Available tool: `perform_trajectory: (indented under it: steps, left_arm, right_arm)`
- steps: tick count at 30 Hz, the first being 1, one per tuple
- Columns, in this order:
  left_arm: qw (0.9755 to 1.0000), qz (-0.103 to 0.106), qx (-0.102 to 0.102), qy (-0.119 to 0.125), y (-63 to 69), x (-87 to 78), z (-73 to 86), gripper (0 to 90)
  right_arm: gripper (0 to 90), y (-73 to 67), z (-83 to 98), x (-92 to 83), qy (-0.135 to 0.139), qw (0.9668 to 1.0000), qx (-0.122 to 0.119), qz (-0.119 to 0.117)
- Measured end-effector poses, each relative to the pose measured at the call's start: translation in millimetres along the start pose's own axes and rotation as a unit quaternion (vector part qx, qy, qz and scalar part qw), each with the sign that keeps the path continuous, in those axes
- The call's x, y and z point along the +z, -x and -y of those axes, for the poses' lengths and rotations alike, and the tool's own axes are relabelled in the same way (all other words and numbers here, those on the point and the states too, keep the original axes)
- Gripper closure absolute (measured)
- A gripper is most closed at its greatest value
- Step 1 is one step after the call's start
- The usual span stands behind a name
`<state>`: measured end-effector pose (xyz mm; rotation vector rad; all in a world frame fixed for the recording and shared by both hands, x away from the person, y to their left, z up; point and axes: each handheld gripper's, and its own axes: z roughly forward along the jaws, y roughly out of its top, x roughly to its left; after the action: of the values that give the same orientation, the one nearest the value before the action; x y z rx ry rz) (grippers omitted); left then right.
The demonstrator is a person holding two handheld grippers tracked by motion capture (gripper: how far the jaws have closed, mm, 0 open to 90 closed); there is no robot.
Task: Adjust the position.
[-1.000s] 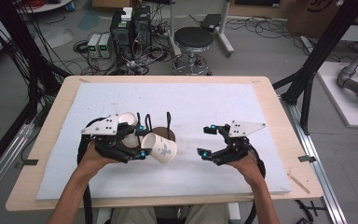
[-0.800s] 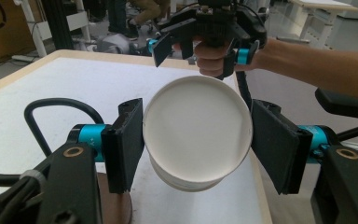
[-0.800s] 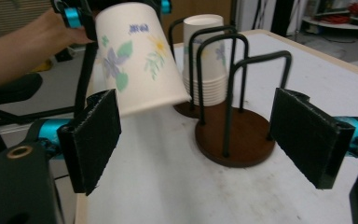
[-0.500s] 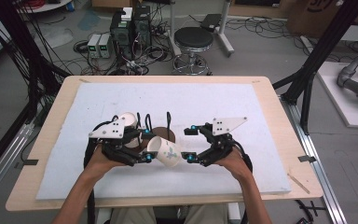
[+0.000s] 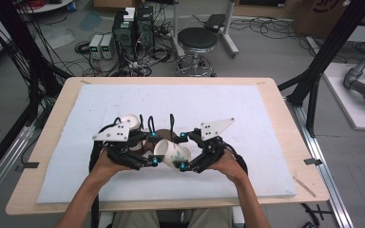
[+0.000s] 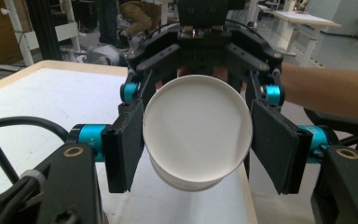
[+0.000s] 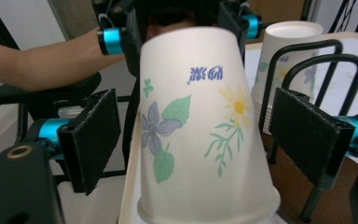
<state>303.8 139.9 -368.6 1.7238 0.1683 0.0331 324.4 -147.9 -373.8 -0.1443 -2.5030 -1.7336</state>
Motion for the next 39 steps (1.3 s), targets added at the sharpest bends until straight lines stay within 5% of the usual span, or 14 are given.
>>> perform_trajectory:
  steps: [15, 25, 28, 31, 39]
  left_arm:
    - [0.9998, 0.009, 0.0, 0.015, 1.5, -5.3, -4.7, 36.8]
    - [0.9999, 0.01, 0.005, 0.01, -0.2, -7.1, -1.9, 36.2]
    - [0.9999, -0.011, 0.004, 0.006, -0.6, -5.7, -1.1, 17.4]
    - [0.9997, -0.023, 0.0, 0.007, -2.2, -5.5, -0.4, 9.3]
    - [0.9996, -0.027, 0.003, -0.004, -1.8, -8.2, -1.7, 7.4]
  right_arm:
    - [17.6, 2.1, 2.4, 13.5, -0.025, 0.9996, 0.001, -0.011]
    - [29.6, 0.0, 2.3, 13.1, -0.041, 0.9991, -0.015, -0.004]
    - [30.3, -0.1, 2.1, 11.8, -0.044, 0.9989, -0.017, -0.003]
    - [30.3, 0.0, 2.5, 11.9, -0.047, 0.9988, -0.015, -0.002]
    - [30.3, 0.3, 3.4, 10.7, -0.061, 0.998, -0.013, 0.003]
